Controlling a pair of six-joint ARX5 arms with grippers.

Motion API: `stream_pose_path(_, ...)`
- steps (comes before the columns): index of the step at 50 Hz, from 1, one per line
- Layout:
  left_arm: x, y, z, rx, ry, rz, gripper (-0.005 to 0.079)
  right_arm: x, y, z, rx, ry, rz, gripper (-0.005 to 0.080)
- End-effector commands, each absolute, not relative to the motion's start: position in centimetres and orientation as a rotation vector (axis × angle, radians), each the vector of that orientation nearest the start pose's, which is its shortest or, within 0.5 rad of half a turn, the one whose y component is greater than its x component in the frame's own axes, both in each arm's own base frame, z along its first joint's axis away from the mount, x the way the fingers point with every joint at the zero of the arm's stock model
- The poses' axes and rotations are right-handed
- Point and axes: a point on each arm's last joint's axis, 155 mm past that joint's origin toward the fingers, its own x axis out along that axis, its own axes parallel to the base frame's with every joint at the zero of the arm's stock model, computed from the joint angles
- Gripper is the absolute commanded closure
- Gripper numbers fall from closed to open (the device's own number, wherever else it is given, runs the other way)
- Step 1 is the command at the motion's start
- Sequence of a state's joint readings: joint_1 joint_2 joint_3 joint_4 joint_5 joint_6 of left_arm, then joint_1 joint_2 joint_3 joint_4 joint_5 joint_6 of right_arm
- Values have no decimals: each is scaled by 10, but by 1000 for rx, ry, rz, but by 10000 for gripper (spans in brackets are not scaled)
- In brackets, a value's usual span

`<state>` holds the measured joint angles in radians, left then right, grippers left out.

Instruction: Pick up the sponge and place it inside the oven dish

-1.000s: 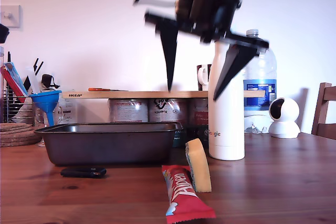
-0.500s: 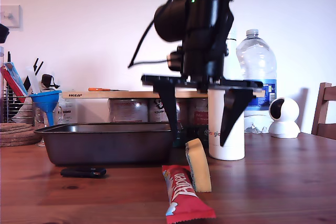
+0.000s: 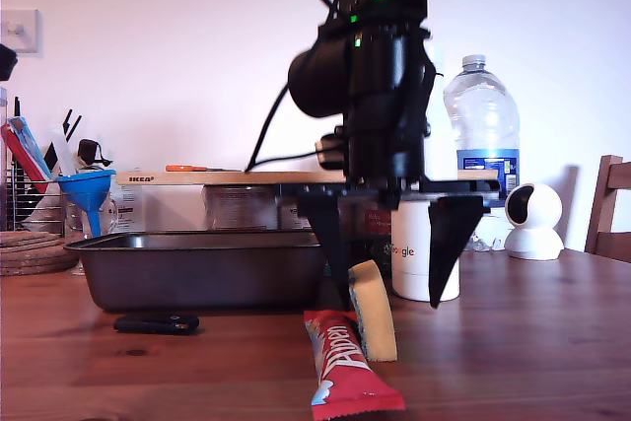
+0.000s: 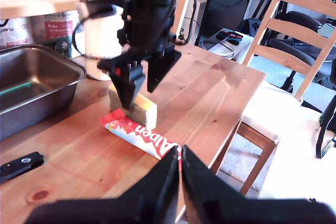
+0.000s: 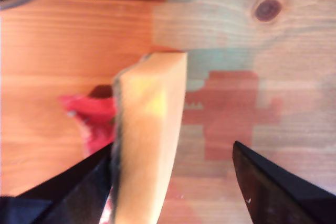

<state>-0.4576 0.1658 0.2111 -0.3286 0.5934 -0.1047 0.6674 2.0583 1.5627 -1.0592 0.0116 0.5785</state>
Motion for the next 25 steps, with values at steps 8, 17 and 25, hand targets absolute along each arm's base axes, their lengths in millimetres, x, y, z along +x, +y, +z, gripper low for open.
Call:
stream_pose_path(8,146,-187,150,-114,362,-1031,766,314,238,20,-80,1537,53,295)
stream_pose_path(17,146,-187,150,-114,362,-1030,766,317,240,21,-79,1525,62,718)
stream_pose_path(25,146,-187,150,-114,361,-1030,766,318,242,21,-100,1516,87,762)
